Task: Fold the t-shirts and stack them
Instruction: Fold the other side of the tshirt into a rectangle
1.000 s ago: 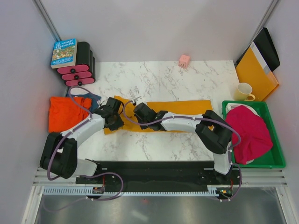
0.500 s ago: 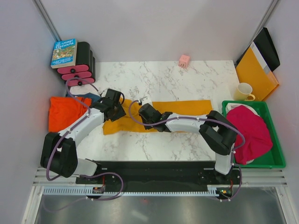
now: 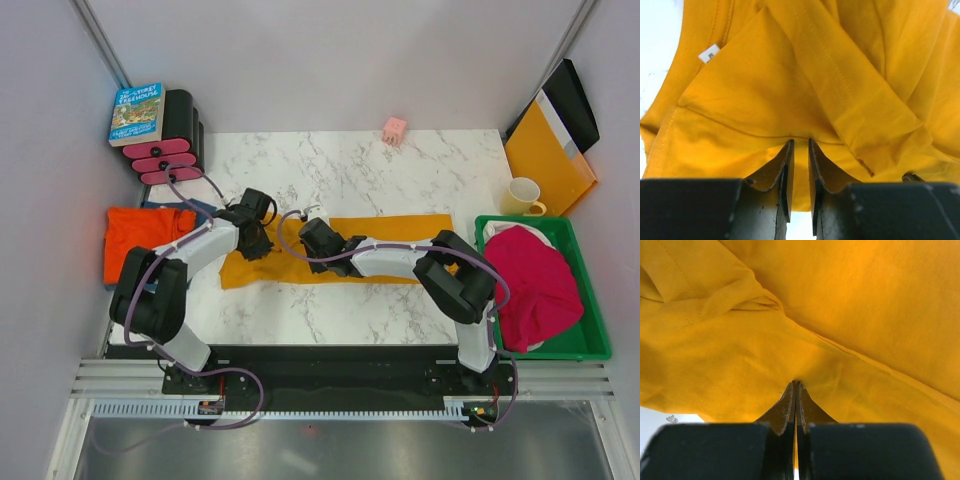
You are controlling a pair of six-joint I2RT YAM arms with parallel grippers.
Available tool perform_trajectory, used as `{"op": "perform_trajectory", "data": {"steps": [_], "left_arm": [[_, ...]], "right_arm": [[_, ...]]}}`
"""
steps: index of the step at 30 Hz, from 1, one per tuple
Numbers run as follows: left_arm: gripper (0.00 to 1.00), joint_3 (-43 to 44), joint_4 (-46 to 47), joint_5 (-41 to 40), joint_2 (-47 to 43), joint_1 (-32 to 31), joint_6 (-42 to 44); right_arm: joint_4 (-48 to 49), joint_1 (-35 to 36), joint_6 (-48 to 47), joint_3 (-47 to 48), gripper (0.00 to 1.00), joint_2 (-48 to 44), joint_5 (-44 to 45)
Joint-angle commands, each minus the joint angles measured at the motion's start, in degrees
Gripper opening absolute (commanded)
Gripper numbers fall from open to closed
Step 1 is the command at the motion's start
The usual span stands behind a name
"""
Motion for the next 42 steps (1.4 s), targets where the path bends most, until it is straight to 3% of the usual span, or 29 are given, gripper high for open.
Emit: {"op": "perform_trajectory", "data": {"steps": [1, 12, 13, 14, 16, 17, 20, 25, 29, 39, 42], "left_arm": [[0.23, 4.3, 2.4, -0.7, 2.3, 0.1, 1.8], [0.24, 9.5, 2.2, 2.0, 6.6, 0.1, 2.1], [0.28, 8.9, 2.3, 2.1, 6.1, 0.0, 1.7], [0.41, 8.4, 2.5, 2.1, 4.7, -0.1, 1.3], [0.5, 7.0, 4.1, 2.6, 3.5, -0.2, 1.2], [0.6, 6.7, 4.5, 2.8, 2.9, -0.2, 1.3], [0.67, 6.8, 5.4, 3.6, 2.0, -0.5, 1.7], [0.64, 7.1, 6.0, 5.6, 2.2, -1.3, 0.5], [0.5, 6.1, 6.6, 7.0, 2.3, -1.7, -1.0], [0.47, 4.2, 6.5, 7.3, 1.1, -4.3, -3.4], [0.41, 4.3, 6.5, 6.6, 2.2, -4.4, -3.1]], "right_arm": [[1.5, 0.2, 0.9, 0.6, 0.0, 0.9, -1.4], [1.7, 0.2, 1.9, -0.6, 0.0, 1.4, -2.1], [1.7, 0.2, 1.8, -0.6, 0.0, 1.5, -2.2], [1.7, 0.2, 1.9, -0.4, 0.0, 1.4, -2.1], [1.9, 0.3, 1.7, -0.4, 0.0, 1.3, -2.2], [1.8, 0.3, 1.7, -0.3, 0.0, 1.3, -2.1], [1.8, 0.2, 1.5, -0.2, 0.0, 1.5, -1.7], [1.7, 0.2, 1.7, -0.1, 0.0, 1.8, -1.7], [1.5, 0.2, 1.6, -0.3, 0.0, 1.5, -1.1], [1.5, 0.1, 1.7, -0.3, 0.0, 1.5, -0.6], [1.5, 0.2, 1.8, -0.5, 0.0, 1.4, -0.6]]}}
